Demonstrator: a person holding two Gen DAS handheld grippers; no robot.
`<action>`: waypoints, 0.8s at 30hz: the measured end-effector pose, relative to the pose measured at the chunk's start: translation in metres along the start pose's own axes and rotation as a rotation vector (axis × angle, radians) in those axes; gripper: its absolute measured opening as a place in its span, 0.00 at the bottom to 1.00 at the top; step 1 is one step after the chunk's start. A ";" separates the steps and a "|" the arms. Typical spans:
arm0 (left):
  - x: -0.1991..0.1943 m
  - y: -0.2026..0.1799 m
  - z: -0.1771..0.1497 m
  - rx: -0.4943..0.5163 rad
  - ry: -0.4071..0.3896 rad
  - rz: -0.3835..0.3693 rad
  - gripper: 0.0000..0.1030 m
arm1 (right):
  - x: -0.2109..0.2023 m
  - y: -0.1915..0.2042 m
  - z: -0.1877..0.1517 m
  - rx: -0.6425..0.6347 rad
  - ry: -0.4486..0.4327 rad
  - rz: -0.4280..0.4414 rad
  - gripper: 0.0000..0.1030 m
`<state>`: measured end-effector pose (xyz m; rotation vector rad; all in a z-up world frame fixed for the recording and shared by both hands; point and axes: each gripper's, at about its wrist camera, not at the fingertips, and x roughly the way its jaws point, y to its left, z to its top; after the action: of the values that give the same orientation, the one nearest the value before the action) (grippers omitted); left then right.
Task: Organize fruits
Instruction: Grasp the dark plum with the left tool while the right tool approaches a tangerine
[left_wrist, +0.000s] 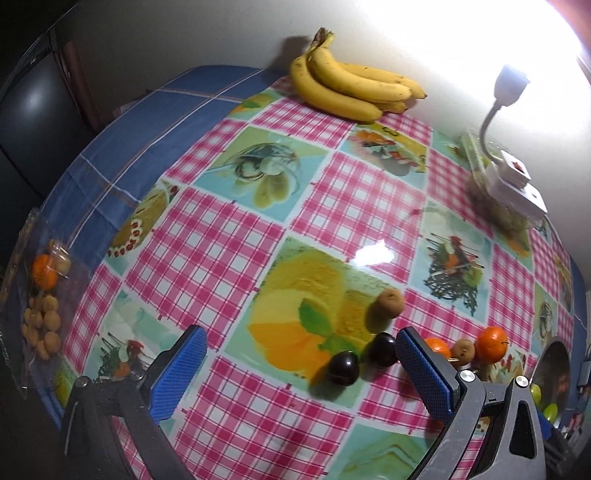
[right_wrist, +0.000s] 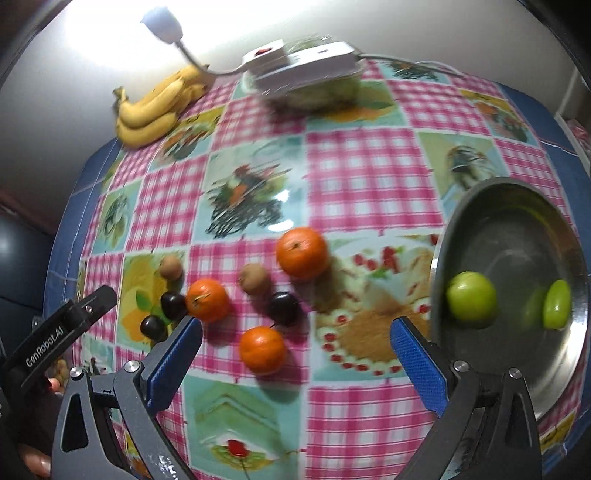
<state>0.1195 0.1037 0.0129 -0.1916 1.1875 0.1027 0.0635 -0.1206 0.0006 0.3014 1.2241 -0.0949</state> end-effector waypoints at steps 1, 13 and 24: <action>0.003 0.001 0.000 0.001 0.007 0.000 1.00 | 0.002 0.002 -0.001 -0.002 0.006 -0.001 0.98; 0.035 -0.006 -0.010 0.037 0.118 -0.023 0.99 | 0.038 0.006 -0.010 0.006 0.090 0.012 0.98; 0.041 -0.011 -0.014 0.030 0.151 -0.082 0.70 | 0.045 0.018 -0.012 -0.037 0.090 0.047 0.96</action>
<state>0.1245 0.0895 -0.0294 -0.2248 1.3289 -0.0018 0.0721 -0.0960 -0.0416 0.3046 1.3059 -0.0181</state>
